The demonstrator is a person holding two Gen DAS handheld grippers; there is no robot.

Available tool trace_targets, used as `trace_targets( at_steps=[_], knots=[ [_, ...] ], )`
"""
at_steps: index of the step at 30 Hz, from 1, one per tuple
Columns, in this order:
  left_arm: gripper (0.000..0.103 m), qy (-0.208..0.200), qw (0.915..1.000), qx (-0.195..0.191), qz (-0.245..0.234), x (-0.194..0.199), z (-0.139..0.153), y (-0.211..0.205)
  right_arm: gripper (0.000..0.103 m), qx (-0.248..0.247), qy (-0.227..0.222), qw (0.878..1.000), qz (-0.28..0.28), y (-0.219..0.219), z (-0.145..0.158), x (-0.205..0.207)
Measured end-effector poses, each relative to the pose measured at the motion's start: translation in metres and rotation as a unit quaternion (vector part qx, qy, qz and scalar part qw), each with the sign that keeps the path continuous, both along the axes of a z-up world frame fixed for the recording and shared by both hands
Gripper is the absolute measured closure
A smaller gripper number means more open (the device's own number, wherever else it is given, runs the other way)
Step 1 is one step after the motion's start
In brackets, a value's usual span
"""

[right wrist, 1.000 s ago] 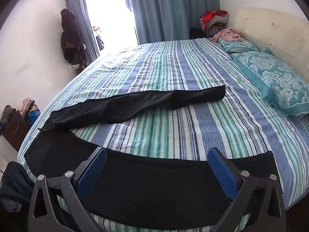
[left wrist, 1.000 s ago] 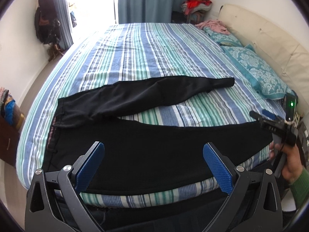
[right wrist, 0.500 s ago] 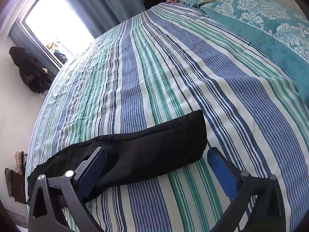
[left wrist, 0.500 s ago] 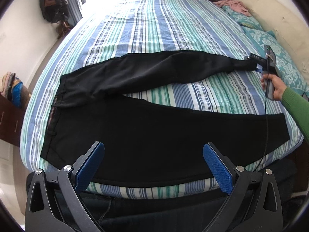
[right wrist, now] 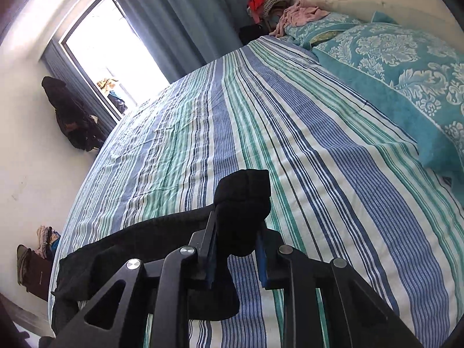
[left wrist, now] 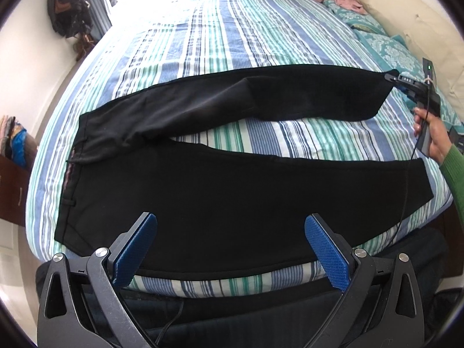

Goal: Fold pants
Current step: 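Move the right tool toward the folded trouser leg cuff, then grasp the black trouser leg cuff with the right gripper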

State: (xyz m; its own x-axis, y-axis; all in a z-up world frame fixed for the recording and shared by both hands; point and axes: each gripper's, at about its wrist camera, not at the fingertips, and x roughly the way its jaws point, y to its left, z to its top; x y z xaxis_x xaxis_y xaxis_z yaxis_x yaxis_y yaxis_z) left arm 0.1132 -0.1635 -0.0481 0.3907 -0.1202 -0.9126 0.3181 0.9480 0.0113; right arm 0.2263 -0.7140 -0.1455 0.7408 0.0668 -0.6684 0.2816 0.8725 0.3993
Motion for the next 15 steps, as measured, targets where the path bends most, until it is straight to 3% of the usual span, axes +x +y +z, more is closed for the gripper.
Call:
trace_targets(
  at_steps=[5,10,12,13,14,15],
  knots=[
    [0.001,0.002,1.0000,-0.005,0.001,-0.004,0.000,0.002,0.080,-0.003,0.010,0.999,0.036,0.018,0.020,-0.014],
    [0.001,-0.001,1.0000,-0.009,-0.002,-0.010,0.003,-0.001,0.079,-0.028,0.015,0.999,0.009,0.000,0.032,0.008],
    [0.001,-0.009,0.9999,-0.009,-0.007,-0.013,0.008,-0.003,0.056,-0.007,0.044,0.999,-0.021,-0.024,0.019,0.028],
    [0.001,-0.017,0.9998,-0.006,-0.009,-0.017,0.011,-0.003,0.033,0.000,0.057,0.998,-0.038,-0.037,0.012,0.032],
    [0.001,-0.024,0.9996,-0.004,-0.011,-0.019,0.014,-0.002,0.025,0.000,0.063,0.996,-0.058,-0.048,0.008,0.031],
    [0.001,-0.030,0.9995,-0.001,-0.012,-0.021,0.015,0.000,0.025,0.002,0.059,0.995,-0.078,-0.059,0.006,0.024]
  ],
)
